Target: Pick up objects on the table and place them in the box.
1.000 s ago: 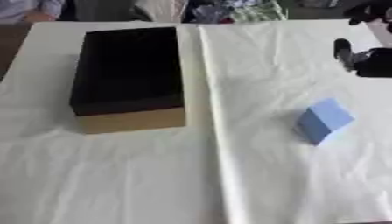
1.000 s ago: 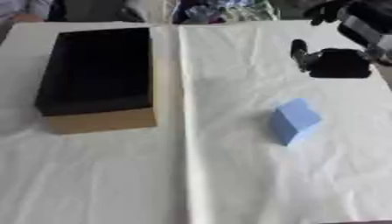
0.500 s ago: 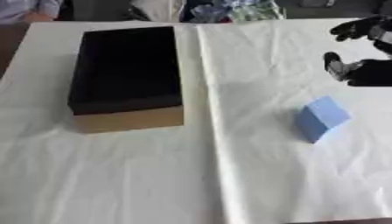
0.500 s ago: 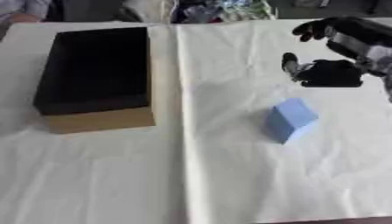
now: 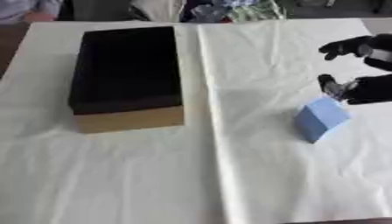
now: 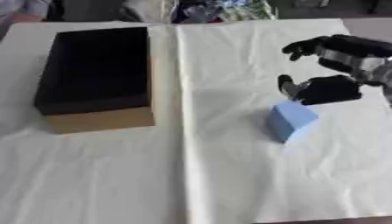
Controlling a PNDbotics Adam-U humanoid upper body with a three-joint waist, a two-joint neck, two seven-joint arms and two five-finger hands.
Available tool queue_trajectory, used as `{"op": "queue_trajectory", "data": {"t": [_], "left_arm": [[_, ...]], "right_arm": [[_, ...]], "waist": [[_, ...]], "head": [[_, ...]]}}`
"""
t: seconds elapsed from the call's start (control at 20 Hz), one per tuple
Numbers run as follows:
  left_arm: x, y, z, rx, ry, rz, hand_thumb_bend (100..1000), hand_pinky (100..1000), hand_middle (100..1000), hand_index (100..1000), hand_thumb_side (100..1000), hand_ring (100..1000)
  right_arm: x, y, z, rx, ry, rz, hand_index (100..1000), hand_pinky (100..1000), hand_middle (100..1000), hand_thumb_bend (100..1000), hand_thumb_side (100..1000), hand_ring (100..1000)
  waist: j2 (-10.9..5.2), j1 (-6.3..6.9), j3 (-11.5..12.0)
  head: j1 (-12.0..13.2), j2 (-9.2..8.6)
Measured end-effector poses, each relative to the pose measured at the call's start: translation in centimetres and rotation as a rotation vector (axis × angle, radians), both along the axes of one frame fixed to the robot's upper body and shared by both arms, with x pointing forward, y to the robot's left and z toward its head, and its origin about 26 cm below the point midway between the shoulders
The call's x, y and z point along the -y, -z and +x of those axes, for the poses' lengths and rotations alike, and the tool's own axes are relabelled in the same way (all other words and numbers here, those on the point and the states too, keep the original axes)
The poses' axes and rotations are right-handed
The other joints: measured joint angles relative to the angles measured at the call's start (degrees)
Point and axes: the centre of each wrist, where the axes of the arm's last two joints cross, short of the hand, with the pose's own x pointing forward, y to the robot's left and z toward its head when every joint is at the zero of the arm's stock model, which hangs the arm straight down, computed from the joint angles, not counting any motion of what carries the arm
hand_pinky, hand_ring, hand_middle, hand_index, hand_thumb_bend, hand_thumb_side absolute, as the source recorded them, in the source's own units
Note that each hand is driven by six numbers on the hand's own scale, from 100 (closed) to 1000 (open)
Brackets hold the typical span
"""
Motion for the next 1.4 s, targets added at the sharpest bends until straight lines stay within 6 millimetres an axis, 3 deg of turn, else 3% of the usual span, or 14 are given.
{"op": "queue_trajectory", "data": {"t": [0.25,0.65,0.9,1.4], "left_arm": [[0.0,0.0,0.0,0.000,0.001,0.000,100,998,669,871,649,661],[0.0,0.0,0.0,0.000,0.001,0.000,100,998,669,873,648,662],[0.0,0.0,0.0,0.000,0.000,-0.001,100,998,669,873,648,663],[0.0,0.0,0.0,-0.001,0.000,-0.001,100,998,668,872,648,666]], "right_arm": [[0.2,0.4,0.0,-0.003,0.014,-0.034,1000,971,879,115,789,995],[0.2,1.0,0.0,-0.007,0.022,-0.076,1000,980,903,183,730,1000],[0.3,1.4,0.0,-0.006,0.038,-0.108,1000,977,902,166,840,1000],[0.5,3.4,-0.1,0.004,0.102,-0.115,1000,981,912,188,788,1000]], "waist": [[-0.11,-0.04,-0.07],[-0.38,-0.19,-0.08],[-0.43,-0.25,-0.13],[-0.42,-0.36,-0.53]], "head": [[-0.01,0.00],[0.01,-0.02],[0.01,-0.03],[0.01,-0.15]]}}
